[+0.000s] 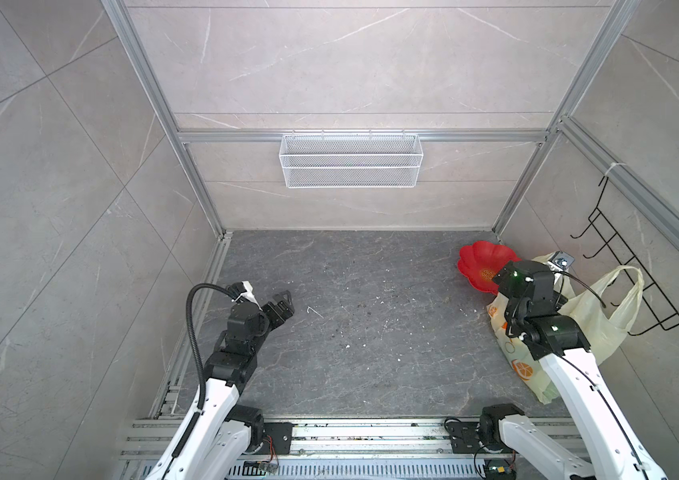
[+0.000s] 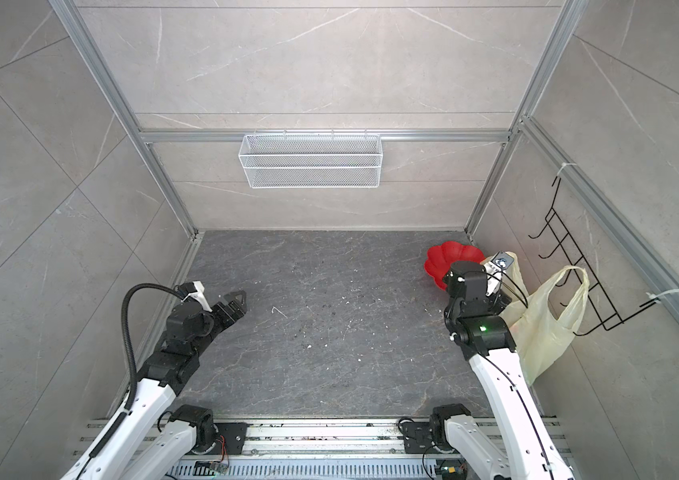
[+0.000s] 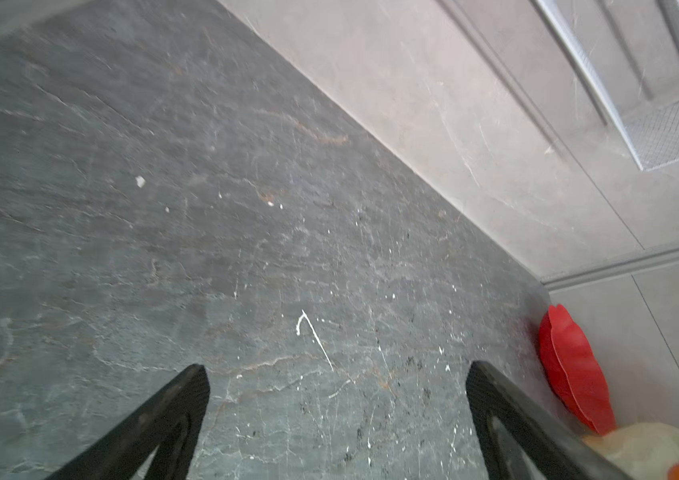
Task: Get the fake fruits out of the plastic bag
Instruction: 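Reach the right gripper to the cream bag's handle and grasp it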
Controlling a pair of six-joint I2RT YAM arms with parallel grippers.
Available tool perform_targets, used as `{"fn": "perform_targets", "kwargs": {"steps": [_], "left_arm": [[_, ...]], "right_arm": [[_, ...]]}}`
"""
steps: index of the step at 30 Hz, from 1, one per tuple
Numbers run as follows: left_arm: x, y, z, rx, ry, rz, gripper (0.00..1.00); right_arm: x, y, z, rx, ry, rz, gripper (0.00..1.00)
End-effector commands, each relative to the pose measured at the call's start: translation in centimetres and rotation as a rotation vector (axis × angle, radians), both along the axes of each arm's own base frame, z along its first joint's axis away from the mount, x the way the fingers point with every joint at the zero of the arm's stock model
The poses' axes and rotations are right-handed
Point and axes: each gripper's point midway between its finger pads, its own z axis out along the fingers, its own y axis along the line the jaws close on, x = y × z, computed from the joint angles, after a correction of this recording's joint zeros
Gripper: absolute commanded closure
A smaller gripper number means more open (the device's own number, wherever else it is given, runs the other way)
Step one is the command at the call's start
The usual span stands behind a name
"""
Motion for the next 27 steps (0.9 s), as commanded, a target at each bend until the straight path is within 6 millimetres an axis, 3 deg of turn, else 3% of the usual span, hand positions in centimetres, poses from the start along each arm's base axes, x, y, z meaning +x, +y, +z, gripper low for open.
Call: {"fn": "perform_targets", "kwargs": {"steps": [1,5,10,13,19,27], "left_arm": [[0.6,-3.1,1.5,-0.087,-0.044,-0.156,0.00],[0.8,-3.9,1.9,-0.101,-0.050,-0.198,0.00],[0.8,-4.0,2.6,-0.084,-0.070,-0.212,0.00],[0.8,-4.0,2.5,-0.073,-0.068,-0.220,0.00],[0.8,-4.3,2.3,-0.089,-0.067,-0.228,0.00],[0.6,-4.4,1.9,-0.090,-0.050,-0.238,0.00]], "right_arm": [[1.7,-1.1,2.5,-0.023,-0.071,-0.064,0.01],[1.9,-1.7,2.8,-0.043,-0.170,-0.114,0.08],[1.6,-2.6,2.8,-0.060,-0.221,-0.191,0.09],[1.5,-2.6,1.7,-0.047,-0.257,-0.199,0.12],[4.0,-2.0,-0.6,-0.069,-0.282,-0.145,0.12],[6.5,-3.7,-1.4,-0.160,-0.275,-0.189,0.13]]}}
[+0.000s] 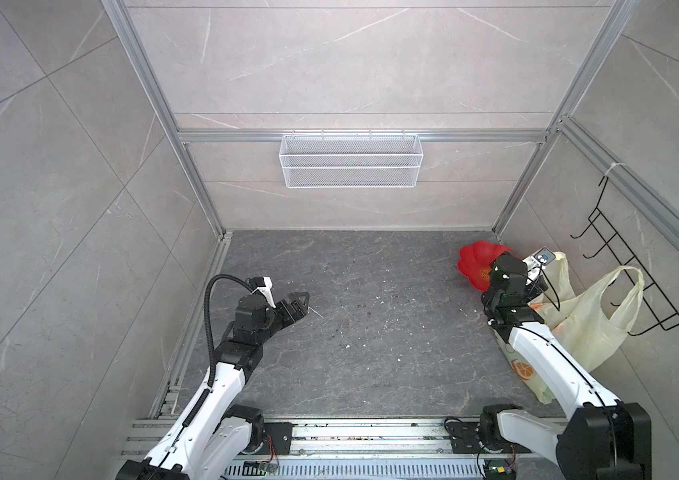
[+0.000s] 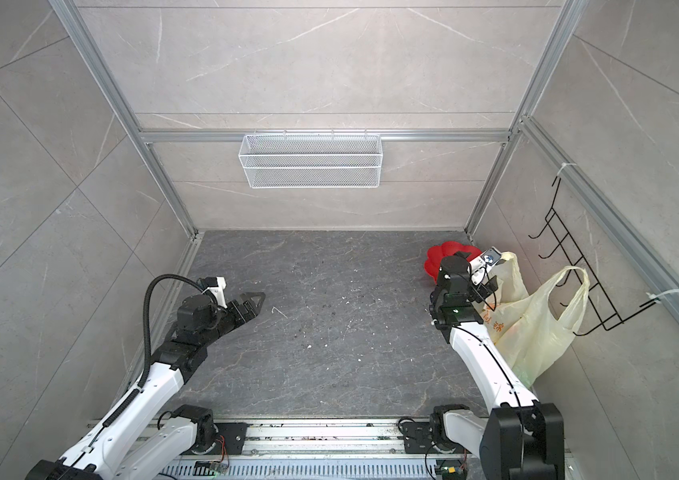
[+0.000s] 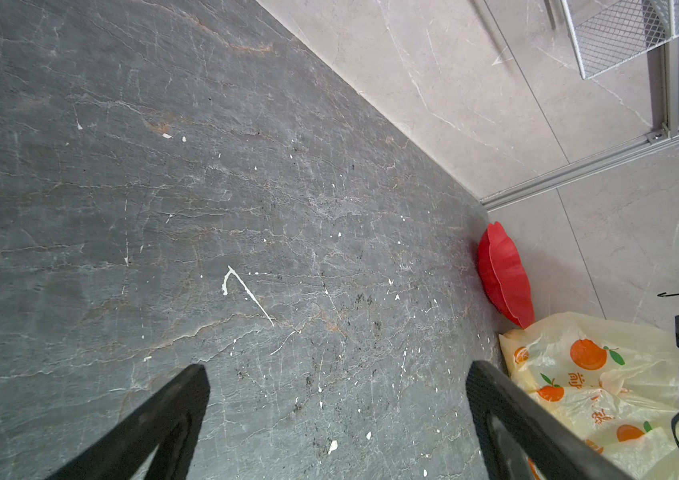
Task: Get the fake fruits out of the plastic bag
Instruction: 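Reach the right gripper to the cream bag's handle and grasp it, then lift the bag by its handle with the right gripper toward table center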
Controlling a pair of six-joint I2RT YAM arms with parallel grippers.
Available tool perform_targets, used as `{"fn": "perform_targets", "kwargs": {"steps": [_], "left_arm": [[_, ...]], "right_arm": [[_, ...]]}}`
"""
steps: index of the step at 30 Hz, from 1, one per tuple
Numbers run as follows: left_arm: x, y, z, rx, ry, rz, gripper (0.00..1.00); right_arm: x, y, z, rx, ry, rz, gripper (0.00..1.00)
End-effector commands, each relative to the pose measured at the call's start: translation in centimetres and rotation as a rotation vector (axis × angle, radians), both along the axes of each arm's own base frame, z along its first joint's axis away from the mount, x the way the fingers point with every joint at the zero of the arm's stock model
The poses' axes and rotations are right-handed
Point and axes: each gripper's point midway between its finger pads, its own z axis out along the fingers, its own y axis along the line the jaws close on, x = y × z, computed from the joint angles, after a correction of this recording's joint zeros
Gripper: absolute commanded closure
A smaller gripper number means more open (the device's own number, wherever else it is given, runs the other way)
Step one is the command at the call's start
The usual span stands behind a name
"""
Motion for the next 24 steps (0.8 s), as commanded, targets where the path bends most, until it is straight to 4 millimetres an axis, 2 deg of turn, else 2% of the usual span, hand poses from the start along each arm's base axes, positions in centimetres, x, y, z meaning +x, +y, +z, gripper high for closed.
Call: {"fn": "perform_targets", "kwargs": {"steps": [1,2,4,7,8,11,16,20,24], "left_arm": [[0.5,-0.4,2.3,-0.007,-0.072,-0.026,0.00],[0.4,-0.4,2.1,-0.008,-0.069,-0.025,0.00],[0.4,-0.4,2.0,-0.007,-0.066,-0.024,0.00],[0.5,-0.3,1.7,-0.004,-0.058,-0.024,0.00],[0.5,-0.3,1.6,-0.005,-0.054,-0.023,0.00],[0.7,-0.3,1.3,-0.007,-0.047,-0.018,0.00],[1.1,-0.5,0.9,-0.013,-0.031,-0.018,0.00],[1.4,-0.6,0.8,-0.017,-0.025,-0.015,0.00],[1.6,-0.2,0.7,-0.004,-0.021,0.007,0.00]], "right_arm": [[0.7,-1.2,1.3,-0.047,-0.057,-0.040,0.14],[1.1,-1.3,1.2,-0.055,-0.052,-0.037,0.16],[2.0,-1.3,1.2,-0.084,-0.044,-0.020,0.26],[3.3,-0.7,1.0,-0.109,-0.015,0.029,0.61],[3.6,-0.4,0.7,-0.109,-0.003,0.053,0.69],[3.8,0.1,0.4,-0.105,0.003,0.095,0.77],[3.5,1.6,0.4,-0.094,0.024,0.184,0.99],[2.8,3.6,0.3,-0.083,0.042,0.247,1.00],[2.5,7.1,0.0,-0.077,0.080,0.364,1.00]]}}
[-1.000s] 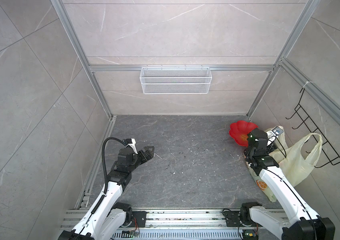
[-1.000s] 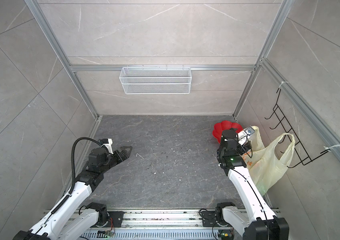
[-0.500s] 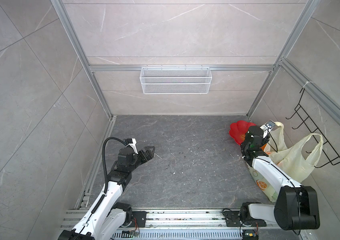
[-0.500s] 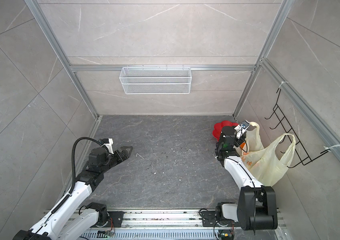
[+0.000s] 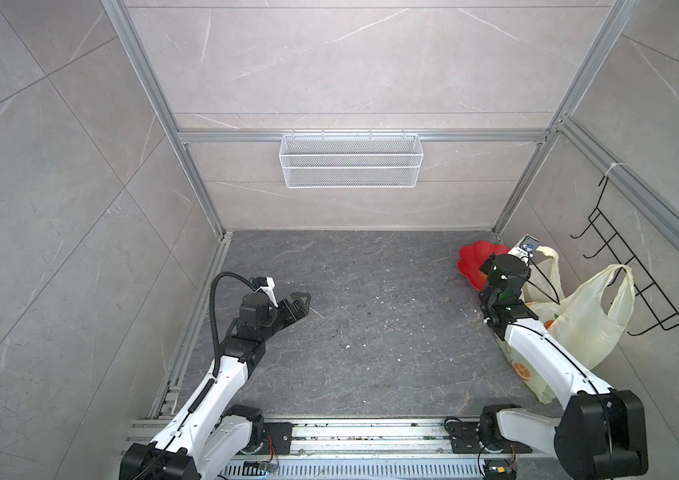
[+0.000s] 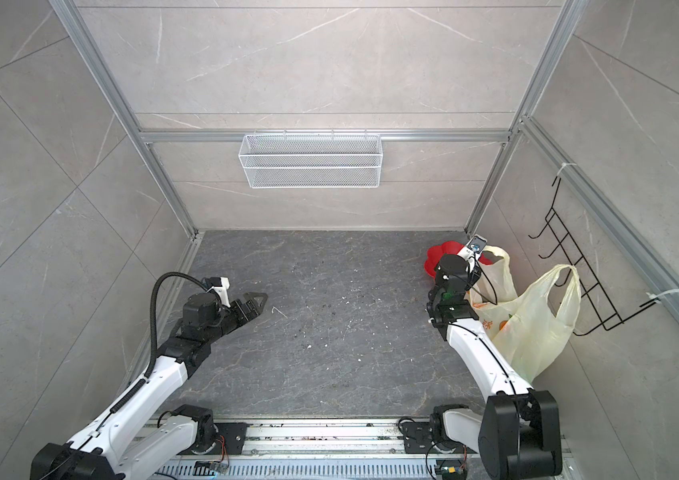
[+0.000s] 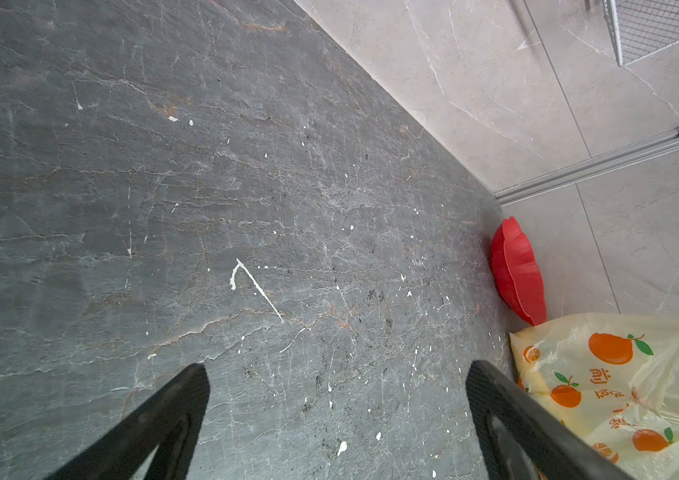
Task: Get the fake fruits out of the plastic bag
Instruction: 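Lift the bag by its handle with the right gripper toward table center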
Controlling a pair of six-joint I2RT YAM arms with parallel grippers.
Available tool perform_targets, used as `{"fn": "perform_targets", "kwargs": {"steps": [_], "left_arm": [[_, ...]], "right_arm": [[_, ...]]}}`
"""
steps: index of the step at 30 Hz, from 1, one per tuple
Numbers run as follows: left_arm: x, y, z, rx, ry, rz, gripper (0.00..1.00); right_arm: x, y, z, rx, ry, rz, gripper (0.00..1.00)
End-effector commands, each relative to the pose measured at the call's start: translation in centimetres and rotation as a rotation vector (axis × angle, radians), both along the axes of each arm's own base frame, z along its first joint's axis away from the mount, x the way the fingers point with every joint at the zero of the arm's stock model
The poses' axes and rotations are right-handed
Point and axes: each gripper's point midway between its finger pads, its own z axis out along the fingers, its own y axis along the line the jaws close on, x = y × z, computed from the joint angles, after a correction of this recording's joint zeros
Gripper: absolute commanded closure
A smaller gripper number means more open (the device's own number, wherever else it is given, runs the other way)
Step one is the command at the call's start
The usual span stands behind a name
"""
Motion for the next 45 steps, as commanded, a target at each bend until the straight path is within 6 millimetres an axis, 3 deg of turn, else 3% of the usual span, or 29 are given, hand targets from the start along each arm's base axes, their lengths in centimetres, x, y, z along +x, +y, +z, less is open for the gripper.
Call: {"fn": "perform_targets", "kwargs": {"steps": [1,10,16,21,25,30,33,35,38,40,45], "left_arm": [[0.9,0.1,2.3,-0.008,-0.065,0.013,0.00],[0.7,1.8,2.1,0.063,-0.034,0.088,0.00],[-0.2,3.8,2.2,0.143,-0.018,0.162,0.00],[-1.7,6.6,2.1,0.209,0.017,0.287,0.00],[-2.7,7.4,2.5,0.235,0.007,0.311,0.00],[-4.2,8.5,3.0,0.257,0.000,0.346,0.00],[-4.8,9.1,3.4,0.269,-0.017,0.370,0.00],[-5.1,9.4,3.7,0.270,-0.030,0.382,0.00],[-5.1,9.4,3.9,0.267,-0.042,0.382,0.00],[-5.0,9.1,4.0,0.261,-0.040,0.370,0.00],[-4.2,7.7,4.8,0.241,-0.034,0.299,0.00]], "right_arm": [[-0.5,3.5,-1.1,-0.006,0.072,0.114,1.00],[-2.9,13.7,-1.2,0.016,0.168,0.397,1.00],[-3.4,20.7,-1.5,0.042,0.229,0.575,1.00],[-3.2,29.4,-1.7,0.011,0.285,0.766,1.00],[-3.3,36.8,-1.8,-0.038,0.323,0.907,1.00],[-5.3,45.9,-2.1,-0.079,0.350,1.075,1.00],[-6.9,49.4,-1.9,-0.096,0.360,1.137,1.00],[-7.6,50.7,-2.1,-0.111,0.378,1.155,1.00],[-7.9,50.8,-2.3,-0.132,0.400,1.141,1.00],[-8.0,50.1,-2.2,-0.137,0.413,1.120,0.82],[-9.0,47.7,-0.8,-0.135,0.410,1.110,0.49]]}}
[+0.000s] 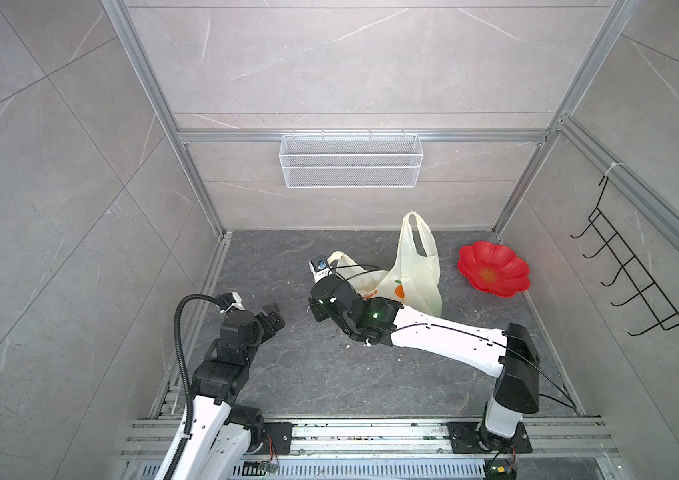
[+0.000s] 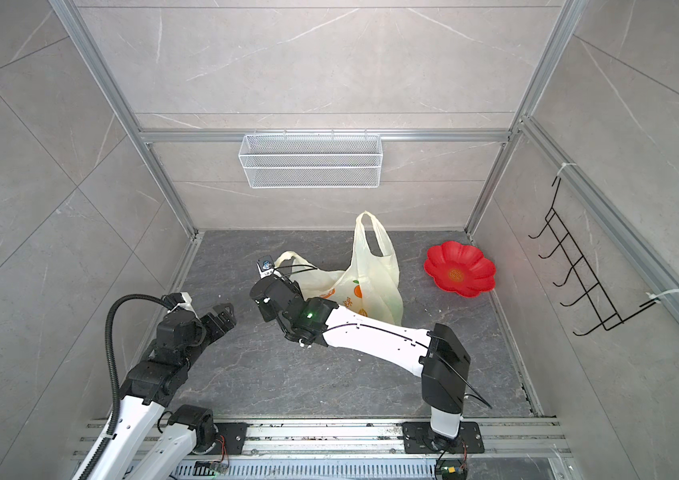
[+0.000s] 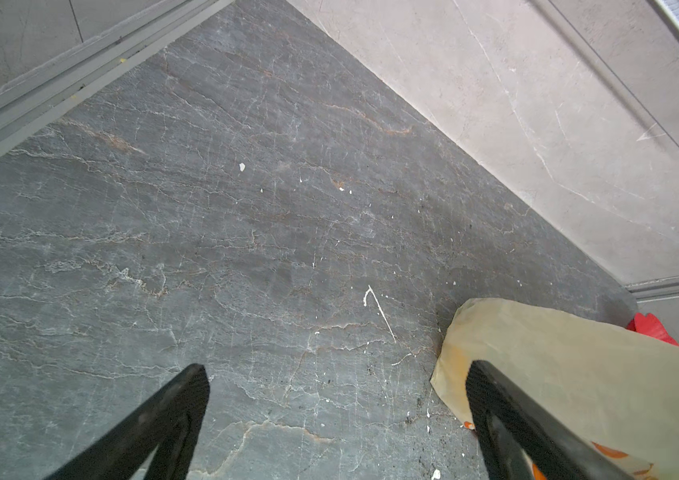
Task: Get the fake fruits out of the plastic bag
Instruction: 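Lift the bag by its handle with the right gripper toward table center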
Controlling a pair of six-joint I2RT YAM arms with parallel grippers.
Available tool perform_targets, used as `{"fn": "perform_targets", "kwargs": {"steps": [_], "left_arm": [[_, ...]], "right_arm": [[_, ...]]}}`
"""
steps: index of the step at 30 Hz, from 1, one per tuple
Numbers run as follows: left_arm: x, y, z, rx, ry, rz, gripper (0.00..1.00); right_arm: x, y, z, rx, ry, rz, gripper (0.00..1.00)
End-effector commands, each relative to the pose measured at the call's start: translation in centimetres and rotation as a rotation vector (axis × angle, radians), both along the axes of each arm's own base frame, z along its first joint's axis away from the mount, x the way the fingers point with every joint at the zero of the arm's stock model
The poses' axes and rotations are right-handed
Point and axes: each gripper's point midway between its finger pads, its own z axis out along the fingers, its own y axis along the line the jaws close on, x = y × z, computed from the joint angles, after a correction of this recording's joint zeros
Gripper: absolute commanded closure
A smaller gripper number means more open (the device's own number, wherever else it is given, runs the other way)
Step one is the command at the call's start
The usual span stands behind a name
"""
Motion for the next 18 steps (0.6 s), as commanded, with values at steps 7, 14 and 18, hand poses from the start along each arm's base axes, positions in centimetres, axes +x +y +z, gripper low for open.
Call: {"fn": "perform_targets", "kwargs": {"steps": [7,14,18], "left_arm": [[1.9,-2.9,7.1,0.039,-0.045,-0.199,0.00],[1.6,-3.1,15.3,0.250,-0.069,-0.343,0.00],[0.5,-7.8,17.8,0.288,-0.068,-0.566,0.00]], "right_arm": [[-3.0,-6.6,4.0,-0.012,-0.015,0.005,0.22],[-4.8,-12.2,5.6,0.008,-0.081,-0.030,0.05],[-4.9,-15.6,5.8,0.007,-0.124,-0.127,0.05]]}}
